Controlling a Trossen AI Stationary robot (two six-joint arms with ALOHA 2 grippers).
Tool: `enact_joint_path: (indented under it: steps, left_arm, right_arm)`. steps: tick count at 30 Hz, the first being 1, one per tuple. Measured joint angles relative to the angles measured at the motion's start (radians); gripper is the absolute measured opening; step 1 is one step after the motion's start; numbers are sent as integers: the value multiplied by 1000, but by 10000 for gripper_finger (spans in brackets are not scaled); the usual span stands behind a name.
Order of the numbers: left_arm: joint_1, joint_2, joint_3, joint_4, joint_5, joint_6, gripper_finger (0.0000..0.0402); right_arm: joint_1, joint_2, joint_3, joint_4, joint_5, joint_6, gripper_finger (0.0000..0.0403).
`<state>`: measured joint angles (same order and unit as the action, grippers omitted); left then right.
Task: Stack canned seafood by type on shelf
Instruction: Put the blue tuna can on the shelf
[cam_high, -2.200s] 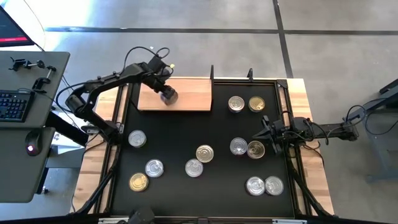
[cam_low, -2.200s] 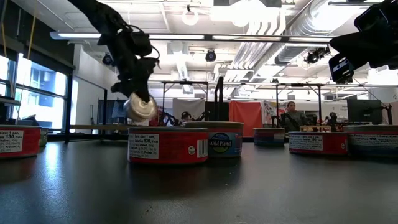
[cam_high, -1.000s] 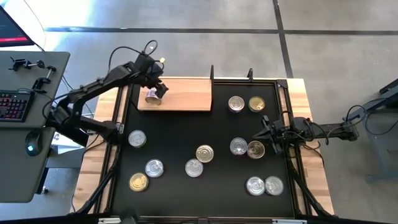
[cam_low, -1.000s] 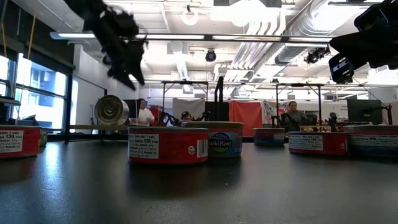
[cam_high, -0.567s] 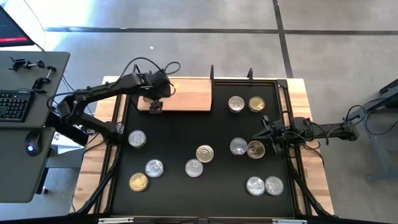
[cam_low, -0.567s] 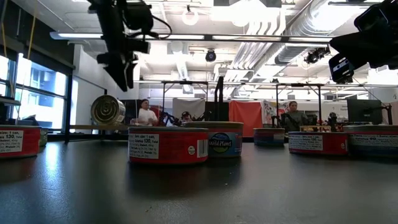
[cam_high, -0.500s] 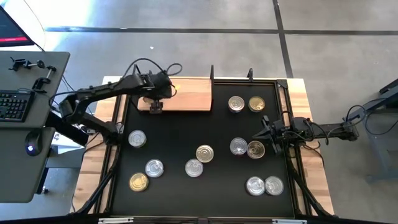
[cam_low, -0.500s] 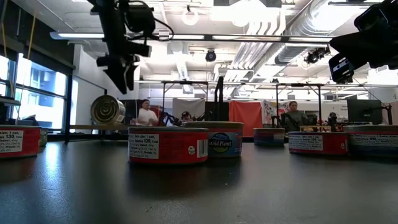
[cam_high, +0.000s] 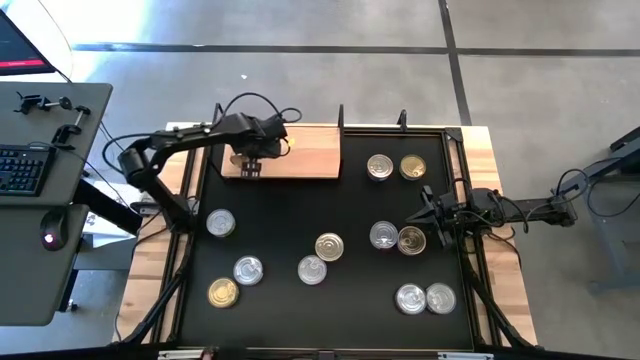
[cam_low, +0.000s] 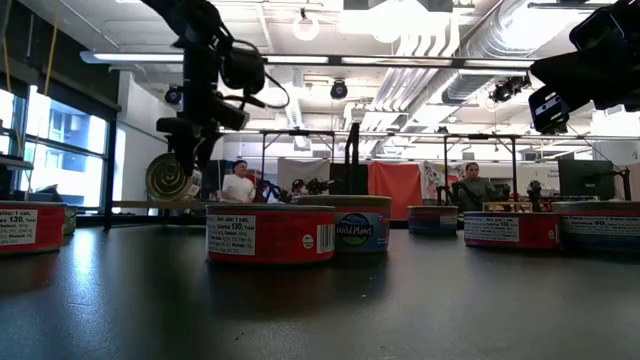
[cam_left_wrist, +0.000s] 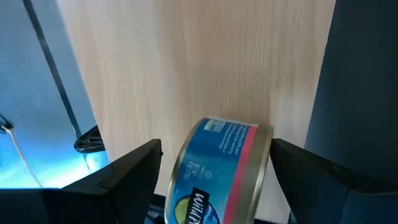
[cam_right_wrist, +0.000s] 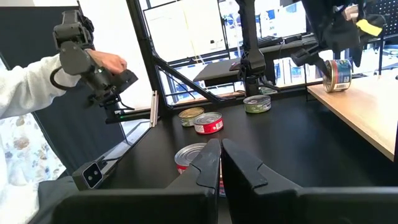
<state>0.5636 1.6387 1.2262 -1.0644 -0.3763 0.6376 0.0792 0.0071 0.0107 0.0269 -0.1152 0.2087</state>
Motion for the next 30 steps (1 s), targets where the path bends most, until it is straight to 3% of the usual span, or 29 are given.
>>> enact_joint_path:
  steps: [10,19,22,25,30]
  left_arm:
    - [-2,75,7,-14,-10,55,281]
    - [-4,64,7,-48,-11,56,178]
    - [-9,64,21,-36,-8,-13,167]
    - [-8,65,63,-28,65,-99,167]
    - [7,60,134,65,292,-270,167]
  right_arm:
    - [0,0,0,0,0,0,7]
    - [0,0,0,0,0,0,7]
    - [0,0,0,0,0,0,7]
    - [0,0,0,0,0,0,7]
    - [0,0,0,0,0,0,7]
